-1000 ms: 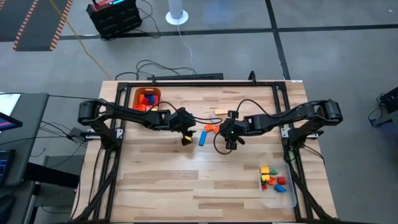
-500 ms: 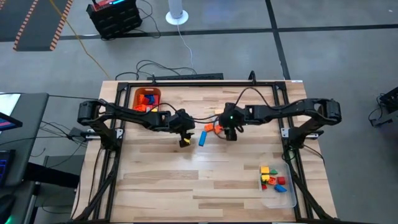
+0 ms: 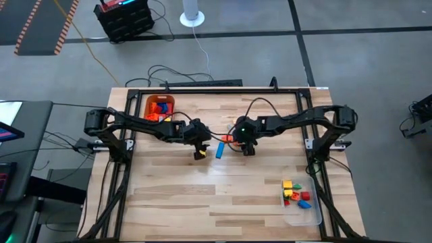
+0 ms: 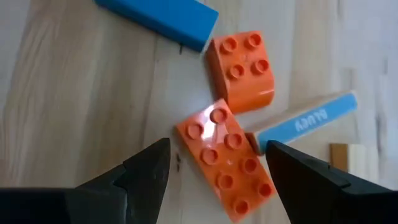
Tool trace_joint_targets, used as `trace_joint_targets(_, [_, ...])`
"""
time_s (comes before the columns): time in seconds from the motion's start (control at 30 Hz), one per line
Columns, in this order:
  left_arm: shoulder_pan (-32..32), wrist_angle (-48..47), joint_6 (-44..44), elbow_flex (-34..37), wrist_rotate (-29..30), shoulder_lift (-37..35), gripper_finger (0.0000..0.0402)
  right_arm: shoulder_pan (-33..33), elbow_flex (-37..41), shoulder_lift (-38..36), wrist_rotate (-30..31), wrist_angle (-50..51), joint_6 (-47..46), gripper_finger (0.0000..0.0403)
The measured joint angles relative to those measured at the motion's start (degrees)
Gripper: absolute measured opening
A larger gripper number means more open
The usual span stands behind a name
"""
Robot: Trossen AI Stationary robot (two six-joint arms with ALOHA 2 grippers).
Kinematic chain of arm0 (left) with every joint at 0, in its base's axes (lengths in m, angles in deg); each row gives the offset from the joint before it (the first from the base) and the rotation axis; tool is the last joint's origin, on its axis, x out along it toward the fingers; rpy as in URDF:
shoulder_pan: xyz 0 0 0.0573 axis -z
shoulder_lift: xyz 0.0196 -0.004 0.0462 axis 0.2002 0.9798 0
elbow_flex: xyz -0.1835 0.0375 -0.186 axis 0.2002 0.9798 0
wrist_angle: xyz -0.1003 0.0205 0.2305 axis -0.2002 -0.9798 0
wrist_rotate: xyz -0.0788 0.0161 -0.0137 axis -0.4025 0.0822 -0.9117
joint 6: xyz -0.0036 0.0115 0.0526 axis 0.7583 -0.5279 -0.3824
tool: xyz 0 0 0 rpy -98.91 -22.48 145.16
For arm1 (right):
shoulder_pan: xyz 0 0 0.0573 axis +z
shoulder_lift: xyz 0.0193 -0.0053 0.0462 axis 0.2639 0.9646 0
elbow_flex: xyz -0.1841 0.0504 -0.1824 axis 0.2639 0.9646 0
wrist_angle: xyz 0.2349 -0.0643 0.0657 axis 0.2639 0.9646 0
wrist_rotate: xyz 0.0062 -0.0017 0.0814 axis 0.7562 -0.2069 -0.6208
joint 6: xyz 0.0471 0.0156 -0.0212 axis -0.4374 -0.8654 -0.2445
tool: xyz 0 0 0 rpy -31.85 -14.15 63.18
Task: Sort blocks by size
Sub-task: Put the large orange game piece into the orange bin
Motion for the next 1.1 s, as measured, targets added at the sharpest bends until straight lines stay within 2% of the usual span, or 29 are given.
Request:
trace_joint_targets(0.17, [0.02, -3.69, 0.07, 0.04, 0.00, -0.02, 0.0212, -0.09, -0.54, 2.62, 0.00, 2.28, -0.04, 0.0295])
trace_joint_targets(0.47, [0.07, -3.84, -0.26, 0.04, -0.03, 0.00, 0.0212, -0.21, -0.64, 4.59, -0.23, 3.31, 0.01, 0.0275])
trace_joint_targets(0.57, [0.07, -3.82, -0.28, 0.04, -0.03, -0.02, 0.0212, 0.51, -0.57, 4.31, 0.10, 3.78, 0.18, 0.0250])
trace_joint_targets(0.73, [0.08, -1.89, -3.73, 0.04, -0.07, 0.00, 0.0212, 1.85, -0.85, 4.22, 0.52, 3.90, -1.64, 0.0164])
trace_joint_targets(0.83, [0.83, 1.32, -8.04, 0.10, -0.18, 0.00, 0.0212, 2.45, -2.93, 3.39, 0.37, 7.84, -5.76, 0.0161])
trace_joint_targets(0.9, [2.18, 5.84, -12.27, 0.88, -0.21, -0.02, 0.0212, 2.90, -4.28, 1.60, -1.89, 10.07, -8.15, 0.0161])
trace_joint_targets(1.0, [4.94, 12.23, -19.40, 2.68, -0.29, -0.02, 0.0212, 2.92, -5.77, -3.13, -9.23, 8.26, -10.82, 0.0161])
trace_joint_targets(1.1, [8.24, 16.21, -26.44, 3.37, 2.55, -0.02, 0.0212, 2.86, -5.67, -6.70, -15.17, 7.37, -15.37, 0.0161])
